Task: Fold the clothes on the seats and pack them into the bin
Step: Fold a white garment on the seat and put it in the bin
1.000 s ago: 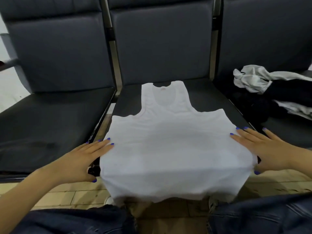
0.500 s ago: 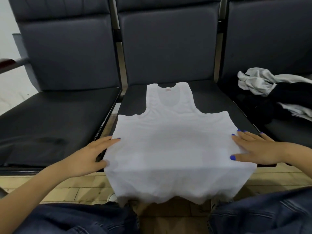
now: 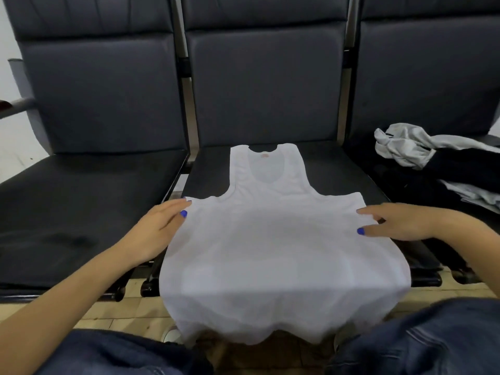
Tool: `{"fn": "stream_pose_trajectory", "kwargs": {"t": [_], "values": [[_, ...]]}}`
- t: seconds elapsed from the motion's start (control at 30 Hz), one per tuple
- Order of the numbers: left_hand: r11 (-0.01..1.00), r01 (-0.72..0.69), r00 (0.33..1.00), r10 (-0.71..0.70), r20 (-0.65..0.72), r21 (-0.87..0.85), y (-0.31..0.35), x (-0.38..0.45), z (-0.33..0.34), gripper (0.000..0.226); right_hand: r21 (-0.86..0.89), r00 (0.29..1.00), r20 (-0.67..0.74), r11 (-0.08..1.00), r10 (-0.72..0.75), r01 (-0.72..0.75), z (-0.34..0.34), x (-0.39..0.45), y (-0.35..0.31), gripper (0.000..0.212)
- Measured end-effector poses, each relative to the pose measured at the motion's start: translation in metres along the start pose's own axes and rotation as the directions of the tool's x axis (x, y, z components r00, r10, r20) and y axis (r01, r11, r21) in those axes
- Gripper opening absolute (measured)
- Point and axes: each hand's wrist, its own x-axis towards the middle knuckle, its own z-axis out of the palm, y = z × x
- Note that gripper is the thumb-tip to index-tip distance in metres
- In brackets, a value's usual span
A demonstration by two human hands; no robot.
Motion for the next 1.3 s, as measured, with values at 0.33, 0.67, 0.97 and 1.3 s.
{"fn": "stream_pose_trajectory", "kwargs": {"t": [0.33,0.67,0.97,1.3], "values": [[0.645,0.476,0.846,-0.523,0.110,-0.598,0.032,0.120,0.055,0.052,-0.024,0.994,-0.107,0.999,-0.035,0.032,-0.019,0.085,-0.057,0.052],[0.864,0.416,0.873,-0.466,-0.142,-0.283,0.024,0.260,0.058,0.032,0.162,0.931,-0.364,0.985,0.003,0.060,-0.088,0.227,-0.090,0.028],[0.871,0.341,0.931,-0.365,0.001,0.353,0.009,0.355,0.072,0.045,-0.097,0.957,-0.290,0.995,-0.016,-0.012,-0.120,0.333,-0.099,0.047],[0.958,0.237,0.966,-0.216,-0.139,0.160,0.000,0.409,0.049,0.016,0.175,0.905,-0.426,0.980,-0.017,0.101,-0.161,0.363,-0.078,0.027]]}}
